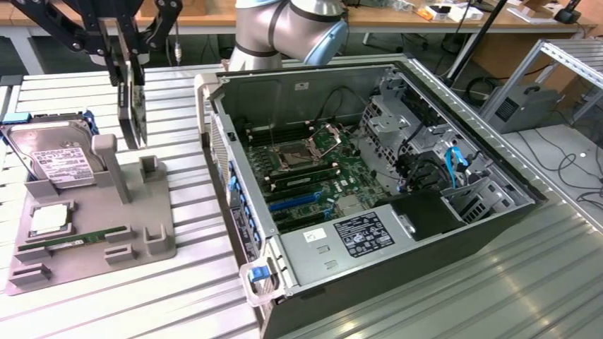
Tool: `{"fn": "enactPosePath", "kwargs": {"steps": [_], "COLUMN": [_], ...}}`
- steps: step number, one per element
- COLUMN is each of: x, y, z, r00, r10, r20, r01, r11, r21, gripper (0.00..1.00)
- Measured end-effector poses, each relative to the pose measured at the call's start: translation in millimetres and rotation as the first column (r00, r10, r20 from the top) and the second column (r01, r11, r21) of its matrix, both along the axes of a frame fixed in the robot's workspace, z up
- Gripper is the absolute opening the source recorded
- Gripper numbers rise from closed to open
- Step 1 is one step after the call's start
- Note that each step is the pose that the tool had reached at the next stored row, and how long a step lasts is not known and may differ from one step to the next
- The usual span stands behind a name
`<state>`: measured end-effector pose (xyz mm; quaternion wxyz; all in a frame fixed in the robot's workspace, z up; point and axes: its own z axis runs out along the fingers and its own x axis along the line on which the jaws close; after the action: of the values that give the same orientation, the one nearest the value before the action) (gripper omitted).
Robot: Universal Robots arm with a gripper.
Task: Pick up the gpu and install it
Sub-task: 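Pick up the gpu and move the gpu toward the slot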
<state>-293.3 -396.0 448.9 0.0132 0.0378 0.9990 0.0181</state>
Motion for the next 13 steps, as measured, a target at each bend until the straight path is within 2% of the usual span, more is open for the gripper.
{"fn": "enactPosePath", "kwargs": {"steps": [13], "x": [21.4], "y": [0.0], "z": [0.0], "r00": [1.0000], "r10": [0.000], "r20": [0.0000], "r01": [0.000], "r11": [1.0000], "r21": [-0.0022], "gripper": [0.27]}}
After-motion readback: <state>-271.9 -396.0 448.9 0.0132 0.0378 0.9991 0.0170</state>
